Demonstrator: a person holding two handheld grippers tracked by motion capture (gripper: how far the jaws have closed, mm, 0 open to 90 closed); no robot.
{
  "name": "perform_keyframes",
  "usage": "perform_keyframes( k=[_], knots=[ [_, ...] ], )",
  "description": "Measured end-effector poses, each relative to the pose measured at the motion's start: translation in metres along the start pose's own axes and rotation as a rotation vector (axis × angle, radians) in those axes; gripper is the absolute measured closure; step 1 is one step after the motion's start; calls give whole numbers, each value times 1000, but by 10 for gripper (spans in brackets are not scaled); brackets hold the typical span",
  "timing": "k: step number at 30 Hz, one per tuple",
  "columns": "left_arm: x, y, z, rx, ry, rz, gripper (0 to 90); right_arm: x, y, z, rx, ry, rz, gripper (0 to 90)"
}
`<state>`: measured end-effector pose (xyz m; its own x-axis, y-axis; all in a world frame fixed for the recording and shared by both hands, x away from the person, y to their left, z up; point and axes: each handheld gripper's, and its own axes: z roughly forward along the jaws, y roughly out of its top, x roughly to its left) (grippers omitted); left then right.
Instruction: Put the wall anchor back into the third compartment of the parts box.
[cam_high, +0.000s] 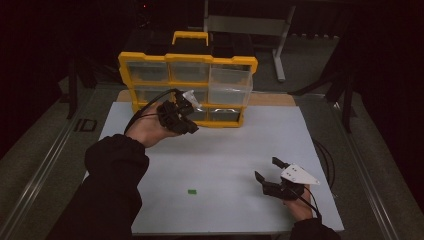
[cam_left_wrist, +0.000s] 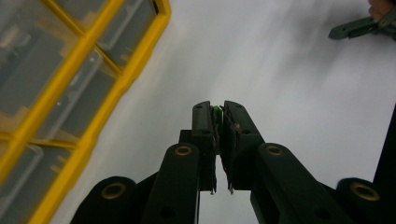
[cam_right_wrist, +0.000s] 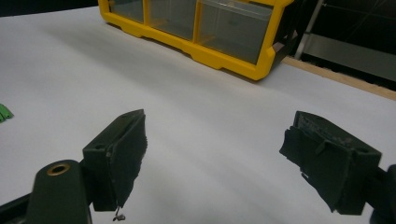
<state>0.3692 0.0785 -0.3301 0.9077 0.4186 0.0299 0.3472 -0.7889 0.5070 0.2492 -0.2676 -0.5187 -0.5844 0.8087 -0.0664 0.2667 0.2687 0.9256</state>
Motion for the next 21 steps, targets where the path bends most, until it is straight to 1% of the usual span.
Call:
perform_keyframes(
  k=[2,3,6,9,13,14,16,17,19,21],
  knots=[
    [1,3,-2,-4,0,-5,843,0,0,0,1,1,-2,189],
    [2,8,-5,-1,-2,-4,843,0,0,1,-3,3,-4,189],
    [4,15,-10,2,5,4,843,1,0,1,-4,5,-5,189],
    [3,22,-13,-4,8,13,844,0,0,1,-2,5,-5,189],
    [2,29,-17,-1,5,40,843,1,0,1,-1,5,-7,189],
    [2,29,-17,-1,5,40,843,1,0,1,-1,5,-7,189],
    [5,35,-23,-6,5,42,844,1,0,2,1,6,-10,189],
    [5,36,-24,-9,12,40,843,1,0,1,1,6,-10,189],
    [7,38,-26,-5,15,43,843,1,0,1,0,7,-8,189],
    [10,43,-33,-18,12,39,843,1,0,1,2,7,-11,189]
  ],
)
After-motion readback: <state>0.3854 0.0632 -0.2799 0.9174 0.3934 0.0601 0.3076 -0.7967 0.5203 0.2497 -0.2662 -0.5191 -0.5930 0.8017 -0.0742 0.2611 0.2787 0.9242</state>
